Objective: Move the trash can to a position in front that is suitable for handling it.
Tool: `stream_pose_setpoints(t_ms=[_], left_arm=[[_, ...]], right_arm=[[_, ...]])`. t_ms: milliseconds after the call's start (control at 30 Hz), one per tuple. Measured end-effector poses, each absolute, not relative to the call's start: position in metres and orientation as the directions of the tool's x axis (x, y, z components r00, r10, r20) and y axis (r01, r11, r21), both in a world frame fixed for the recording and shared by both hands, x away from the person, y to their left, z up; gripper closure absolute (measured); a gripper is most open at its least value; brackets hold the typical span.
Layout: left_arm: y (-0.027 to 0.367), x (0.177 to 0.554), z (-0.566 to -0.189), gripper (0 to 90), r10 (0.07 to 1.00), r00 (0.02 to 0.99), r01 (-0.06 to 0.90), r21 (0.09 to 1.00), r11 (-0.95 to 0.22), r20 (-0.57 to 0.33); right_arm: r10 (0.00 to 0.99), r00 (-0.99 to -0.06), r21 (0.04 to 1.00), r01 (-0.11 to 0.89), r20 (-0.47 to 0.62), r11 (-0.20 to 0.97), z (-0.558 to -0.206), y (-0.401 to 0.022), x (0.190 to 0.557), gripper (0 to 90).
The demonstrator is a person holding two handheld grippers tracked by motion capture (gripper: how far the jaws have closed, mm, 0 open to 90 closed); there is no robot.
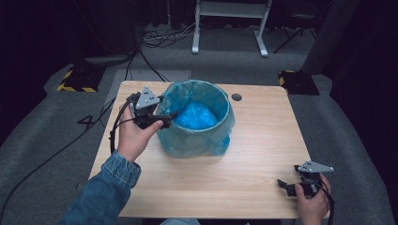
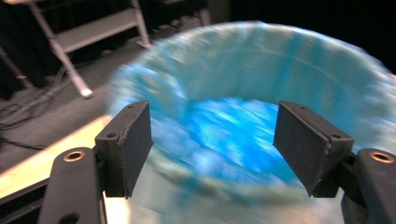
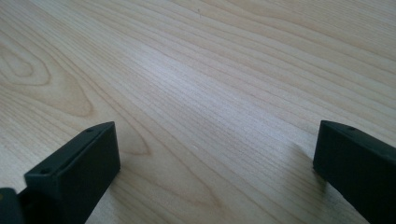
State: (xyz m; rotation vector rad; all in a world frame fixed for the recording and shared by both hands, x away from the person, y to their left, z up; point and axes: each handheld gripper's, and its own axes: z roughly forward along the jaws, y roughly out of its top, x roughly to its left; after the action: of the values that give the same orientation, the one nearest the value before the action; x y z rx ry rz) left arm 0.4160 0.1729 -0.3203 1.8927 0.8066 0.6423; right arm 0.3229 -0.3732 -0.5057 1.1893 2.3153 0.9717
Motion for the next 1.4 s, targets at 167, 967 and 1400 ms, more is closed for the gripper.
stream_pose_setpoints(t_ms=[167, 967, 1400], left_arm=[[0.181, 0.445, -0.331, 28.2, 0.785, 0.614, 0.327, 0.880, -0.346, 0.081], [0.156, 0.394, -0.340, 33.2, 0.680, 0.731, 0.300, 0.874, -0.382, 0.046], [0.130, 0.351, -0.340, 33.7, 0.593, 0.803, 0.234, 0.886, -0.400, 0.055]], right_arm=[[0.813, -0.582, 0.716, 0.564, -0.008, 0.411, -0.506, -0.373, 0.323, 0.3], [0.810, -0.587, 0.716, 0.562, -0.007, 0.414, -0.506, -0.373, 0.323, 0.3], [0.809, -0.588, 0.715, 0.564, -0.004, 0.413, -0.506, -0.372, 0.323, 0.3]])
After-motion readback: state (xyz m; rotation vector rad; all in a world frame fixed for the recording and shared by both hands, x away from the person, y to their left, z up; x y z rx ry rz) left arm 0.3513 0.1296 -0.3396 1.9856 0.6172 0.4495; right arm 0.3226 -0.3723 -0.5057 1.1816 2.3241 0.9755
